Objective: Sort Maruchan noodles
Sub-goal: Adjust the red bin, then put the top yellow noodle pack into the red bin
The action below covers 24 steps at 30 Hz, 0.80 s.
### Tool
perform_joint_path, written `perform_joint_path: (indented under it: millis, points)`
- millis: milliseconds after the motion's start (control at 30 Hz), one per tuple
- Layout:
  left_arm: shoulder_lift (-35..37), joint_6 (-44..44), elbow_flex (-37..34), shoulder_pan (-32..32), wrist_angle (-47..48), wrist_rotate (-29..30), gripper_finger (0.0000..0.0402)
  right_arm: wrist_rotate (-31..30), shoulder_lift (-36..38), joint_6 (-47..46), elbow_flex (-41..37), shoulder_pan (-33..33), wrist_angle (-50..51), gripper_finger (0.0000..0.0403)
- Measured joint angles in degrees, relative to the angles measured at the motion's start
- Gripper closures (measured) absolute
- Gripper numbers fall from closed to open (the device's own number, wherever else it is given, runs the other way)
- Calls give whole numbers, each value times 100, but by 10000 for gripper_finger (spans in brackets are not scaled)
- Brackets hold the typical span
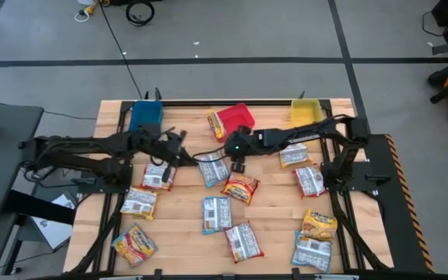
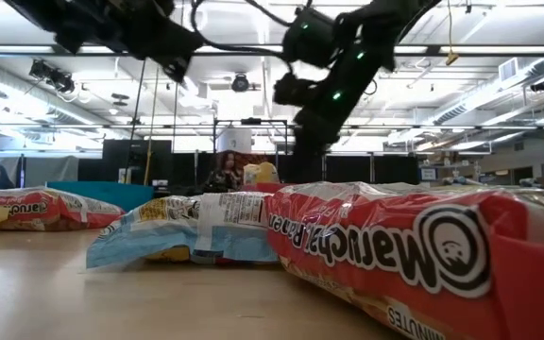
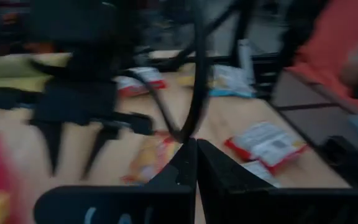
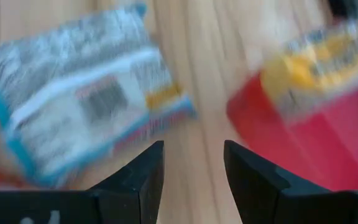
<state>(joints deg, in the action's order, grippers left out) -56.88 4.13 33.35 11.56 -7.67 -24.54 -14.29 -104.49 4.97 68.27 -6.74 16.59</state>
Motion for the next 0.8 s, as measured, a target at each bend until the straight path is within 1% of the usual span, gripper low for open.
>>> perform_joint_path:
  millis: [133,200,267,333,433,533,633,733,800]
  points:
    - [624,-140,-3,15,591,971,392,-541,-587,421,29,-79,-1023,231]
    - [832,-341,-3,17,856,1418,392,-601,-854,550,29,-155,-1377,231]
    - [995,-433,-3,17,1165,1745,392,-605,-1053,564,27,-236,-1670,231]
    - [1057,-499,-3,11,1273,1948,392,-746,-1166,558,27,-307,-1957,231]
    - [1053,-500,-3,8,1346,2061,392,-1138,-1261,572,27,-366,-2338,231]
    - [1001,-515,-3,8,1317,2092,392,-1303,-1155,569,27,-399,-2367,231]
    - [1001,-659,-3,-58,1313,2096,392,-1299,-757,453,29,-250,-1619,231]
    - [1002,-729,-3,-271,1322,2095,392,-1274,-166,18,29,44,-162,231]
    - [1005,-727,-3,-458,1301,2092,392,-1049,241,-464,29,235,1037,231]
